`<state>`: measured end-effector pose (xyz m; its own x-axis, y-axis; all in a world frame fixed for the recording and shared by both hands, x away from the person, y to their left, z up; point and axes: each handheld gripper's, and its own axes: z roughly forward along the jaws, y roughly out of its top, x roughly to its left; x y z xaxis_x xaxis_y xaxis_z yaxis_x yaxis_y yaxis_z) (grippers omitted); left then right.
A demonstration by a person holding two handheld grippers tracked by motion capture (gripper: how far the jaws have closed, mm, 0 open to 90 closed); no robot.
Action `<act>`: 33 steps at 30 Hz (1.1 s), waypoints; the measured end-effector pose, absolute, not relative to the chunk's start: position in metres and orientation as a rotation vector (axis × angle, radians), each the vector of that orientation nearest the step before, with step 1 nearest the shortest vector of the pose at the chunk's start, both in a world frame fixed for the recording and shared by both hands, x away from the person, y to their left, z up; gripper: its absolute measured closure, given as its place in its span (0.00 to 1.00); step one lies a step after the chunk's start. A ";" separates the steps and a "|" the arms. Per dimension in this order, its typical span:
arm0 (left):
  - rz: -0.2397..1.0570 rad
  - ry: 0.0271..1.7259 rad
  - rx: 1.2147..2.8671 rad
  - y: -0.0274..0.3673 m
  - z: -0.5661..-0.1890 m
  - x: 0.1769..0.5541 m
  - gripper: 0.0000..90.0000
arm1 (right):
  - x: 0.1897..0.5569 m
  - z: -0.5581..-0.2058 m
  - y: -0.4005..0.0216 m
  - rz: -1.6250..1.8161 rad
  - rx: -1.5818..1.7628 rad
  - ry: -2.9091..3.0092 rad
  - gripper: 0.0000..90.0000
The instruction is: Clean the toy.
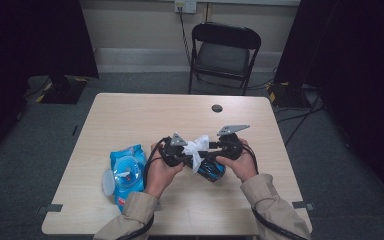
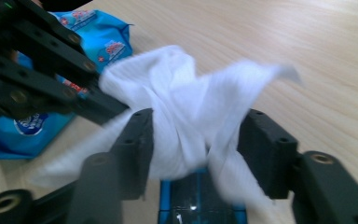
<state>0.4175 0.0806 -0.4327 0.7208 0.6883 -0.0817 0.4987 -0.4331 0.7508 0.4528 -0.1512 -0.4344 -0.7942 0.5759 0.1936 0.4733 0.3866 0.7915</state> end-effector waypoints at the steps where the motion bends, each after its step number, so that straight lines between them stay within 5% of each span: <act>1: 0.311 0.902 2.117 0.084 -0.431 0.417 0.96 | 0.453 -0.435 -0.152 1.368 0.963 2.517 0.41; 11: 0.367 0.982 2.079 0.125 -0.415 0.413 0.96 | 0.447 -0.455 -0.143 1.107 0.883 2.583 0.24; 33: 0.358 1.018 2.086 0.135 -0.428 0.409 0.96 | 0.442 -0.493 -0.125 0.937 0.817 2.663 0.20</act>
<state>0.4089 0.1346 -0.4284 0.6409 0.7636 -0.0787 0.5463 -0.3817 0.7455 0.4419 -0.1250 -0.4926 -0.8265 0.5628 -0.0069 0.4346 0.6459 0.6277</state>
